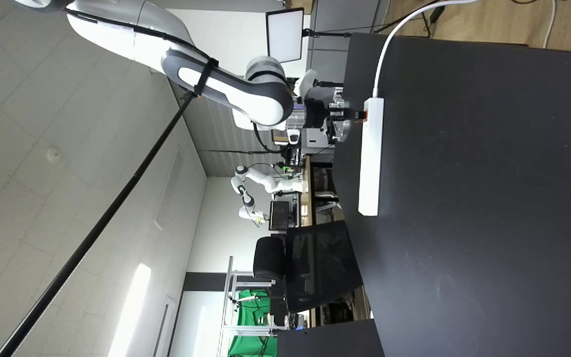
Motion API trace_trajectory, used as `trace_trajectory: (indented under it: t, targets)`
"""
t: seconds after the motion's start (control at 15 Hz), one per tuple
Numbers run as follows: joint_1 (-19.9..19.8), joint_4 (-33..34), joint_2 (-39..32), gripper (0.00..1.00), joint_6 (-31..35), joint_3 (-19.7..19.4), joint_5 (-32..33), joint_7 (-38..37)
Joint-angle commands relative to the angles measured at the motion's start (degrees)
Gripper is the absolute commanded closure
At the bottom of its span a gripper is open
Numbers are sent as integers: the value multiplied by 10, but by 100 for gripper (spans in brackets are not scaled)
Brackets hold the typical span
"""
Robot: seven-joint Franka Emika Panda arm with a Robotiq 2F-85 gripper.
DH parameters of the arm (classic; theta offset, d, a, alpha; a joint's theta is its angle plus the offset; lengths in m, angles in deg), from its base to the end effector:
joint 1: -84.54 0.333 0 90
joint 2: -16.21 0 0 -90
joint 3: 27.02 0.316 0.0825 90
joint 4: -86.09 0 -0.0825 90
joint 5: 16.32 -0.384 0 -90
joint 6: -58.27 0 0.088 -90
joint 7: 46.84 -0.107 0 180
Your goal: Switch the extension cord on
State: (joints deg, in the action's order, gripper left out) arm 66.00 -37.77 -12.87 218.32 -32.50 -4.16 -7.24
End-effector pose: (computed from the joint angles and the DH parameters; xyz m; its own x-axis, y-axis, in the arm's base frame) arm 0.5277 -0.2253 0.1697 0.8863 0.4630 -0.0079 0.4569 -0.8717 0.1770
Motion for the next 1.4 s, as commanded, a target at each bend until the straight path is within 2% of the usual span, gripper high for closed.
trace_trajectory:
  t: [0.0, 0.87, 1.13, 1.33]
  targets:
    - [-6, 7, -1, 100, -2, 3, -2, -5]
    - [-22, 27, -24, 100, -3, 10, -10, 2]
    - [-83, 66, -49, 100, -60, 72, -72, 89]
    - [-106, 115, -77, 100, -113, 85, -126, 155]
